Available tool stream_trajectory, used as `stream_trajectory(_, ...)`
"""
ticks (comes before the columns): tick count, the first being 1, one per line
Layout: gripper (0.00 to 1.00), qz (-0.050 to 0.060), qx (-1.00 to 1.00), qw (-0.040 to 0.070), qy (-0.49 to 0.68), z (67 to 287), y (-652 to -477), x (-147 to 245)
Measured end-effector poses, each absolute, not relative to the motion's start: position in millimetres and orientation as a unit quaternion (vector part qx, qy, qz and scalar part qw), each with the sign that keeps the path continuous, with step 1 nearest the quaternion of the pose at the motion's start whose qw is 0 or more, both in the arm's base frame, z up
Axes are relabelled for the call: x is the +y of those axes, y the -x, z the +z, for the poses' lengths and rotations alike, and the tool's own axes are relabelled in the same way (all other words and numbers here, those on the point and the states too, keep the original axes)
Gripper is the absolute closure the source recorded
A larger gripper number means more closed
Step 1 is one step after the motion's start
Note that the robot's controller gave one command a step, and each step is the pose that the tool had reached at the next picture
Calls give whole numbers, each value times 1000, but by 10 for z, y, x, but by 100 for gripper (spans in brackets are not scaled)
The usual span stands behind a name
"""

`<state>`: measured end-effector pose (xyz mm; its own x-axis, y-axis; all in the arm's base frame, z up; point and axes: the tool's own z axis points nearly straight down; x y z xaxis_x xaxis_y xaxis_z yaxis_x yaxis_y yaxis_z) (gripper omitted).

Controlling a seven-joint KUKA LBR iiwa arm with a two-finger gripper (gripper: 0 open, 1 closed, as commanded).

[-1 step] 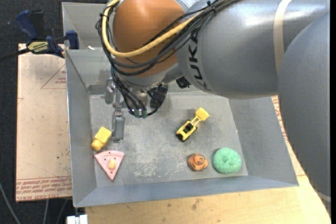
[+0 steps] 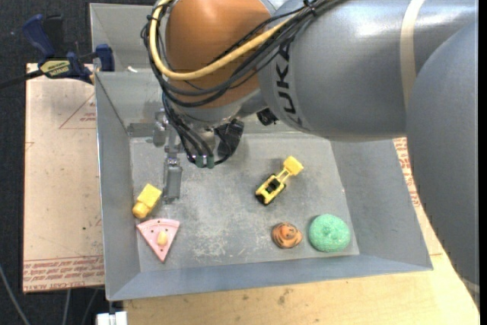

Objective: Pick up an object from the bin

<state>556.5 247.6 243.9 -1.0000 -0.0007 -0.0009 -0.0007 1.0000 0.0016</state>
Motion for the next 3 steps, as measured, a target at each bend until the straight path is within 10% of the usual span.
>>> stream_trajectory(3,0,1,978,2,206,1365,-4917,2493)
